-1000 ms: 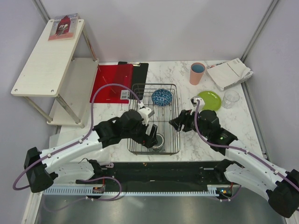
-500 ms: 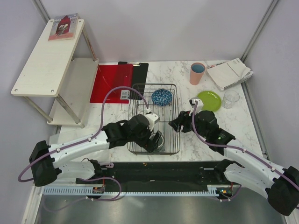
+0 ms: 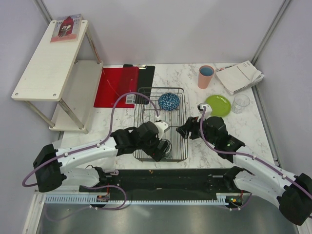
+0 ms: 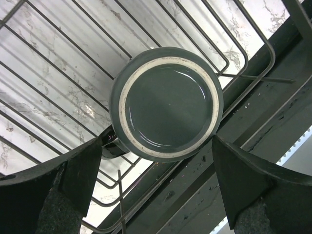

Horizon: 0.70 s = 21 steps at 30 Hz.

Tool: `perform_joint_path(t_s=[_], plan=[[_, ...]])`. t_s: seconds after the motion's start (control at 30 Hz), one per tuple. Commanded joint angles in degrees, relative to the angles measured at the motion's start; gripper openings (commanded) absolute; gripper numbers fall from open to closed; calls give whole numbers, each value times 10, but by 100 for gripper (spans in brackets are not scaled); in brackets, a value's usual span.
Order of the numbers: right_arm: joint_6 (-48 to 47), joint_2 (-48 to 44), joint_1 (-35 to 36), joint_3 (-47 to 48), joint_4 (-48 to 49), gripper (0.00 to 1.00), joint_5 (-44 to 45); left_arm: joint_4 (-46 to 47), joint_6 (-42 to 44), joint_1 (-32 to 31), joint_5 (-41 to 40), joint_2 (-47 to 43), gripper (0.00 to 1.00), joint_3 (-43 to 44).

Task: Unload the mixed dishes from the dish rack
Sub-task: Pick up the cup from the dish rack.

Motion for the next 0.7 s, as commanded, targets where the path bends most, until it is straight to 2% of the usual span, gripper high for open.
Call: perform_joint_path(t_s=[0.0, 0.1, 0.67], plan=[[5, 9, 3, 1, 28, 65, -10, 21, 22, -5, 11, 19, 99, 10], [4, 5, 4, -1, 33, 65, -6, 19, 19, -5, 35, 32, 99, 15], [4, 7, 6, -12, 45, 65, -9, 25, 9, -5, 41, 99, 96, 38]])
